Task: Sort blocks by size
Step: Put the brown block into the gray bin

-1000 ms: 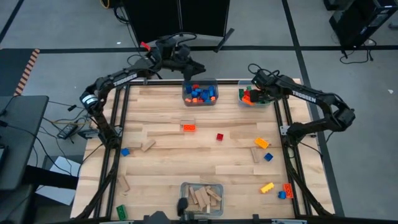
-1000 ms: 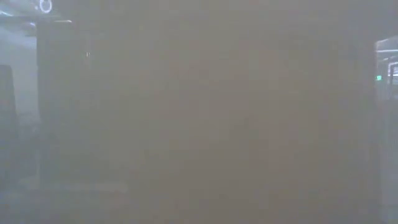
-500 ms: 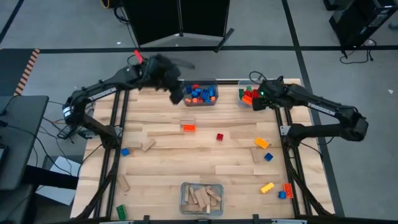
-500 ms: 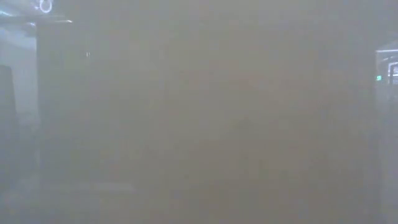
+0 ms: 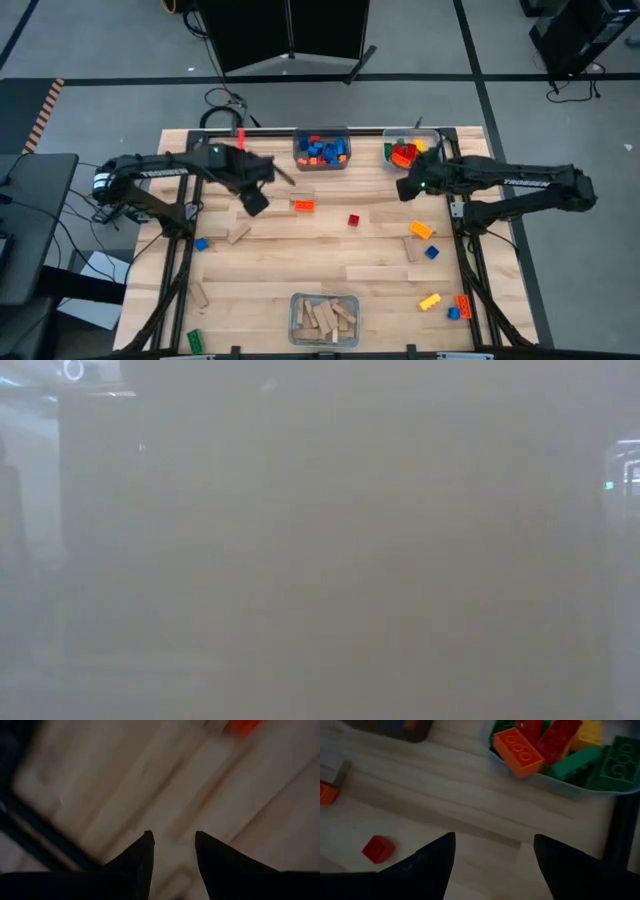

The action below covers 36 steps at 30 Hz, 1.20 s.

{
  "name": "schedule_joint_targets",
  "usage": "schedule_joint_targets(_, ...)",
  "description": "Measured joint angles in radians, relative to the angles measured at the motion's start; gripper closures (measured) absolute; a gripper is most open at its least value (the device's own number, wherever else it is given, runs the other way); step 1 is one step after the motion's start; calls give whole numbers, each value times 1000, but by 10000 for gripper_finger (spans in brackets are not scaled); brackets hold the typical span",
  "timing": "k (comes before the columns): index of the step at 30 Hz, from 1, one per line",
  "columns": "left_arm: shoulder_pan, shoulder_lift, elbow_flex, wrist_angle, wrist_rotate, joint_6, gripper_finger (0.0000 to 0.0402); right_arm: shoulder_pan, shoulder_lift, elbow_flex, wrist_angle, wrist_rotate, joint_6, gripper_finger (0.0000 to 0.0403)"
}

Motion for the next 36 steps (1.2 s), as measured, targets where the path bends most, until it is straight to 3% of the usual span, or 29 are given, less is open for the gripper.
schedule_joint_targets(5, -43, 0, -169, -51, 91, -106, 251, 61, 37, 0, 12, 13, 4, 121)
schedule_joint_targets(10, -63, 2, -311, -29, 185, -117, 250, 88, 68, 0, 11, 14, 3, 118)
schedule_joint_targets(16, -63, 2, -392, 73, 288, -143, 225, 102, 77, 0, 15, 14, 3, 121)
schedule_joint_targets(24, -63, 2, -395, 278, 300, -180, 179, 106, 78, 0, 15, 13, 4, 124)
schedule_joint_targets(36, -95, 76, -457, 331, 260, -196, 177, 137, 78, 0, 14, 14, 14, 128)
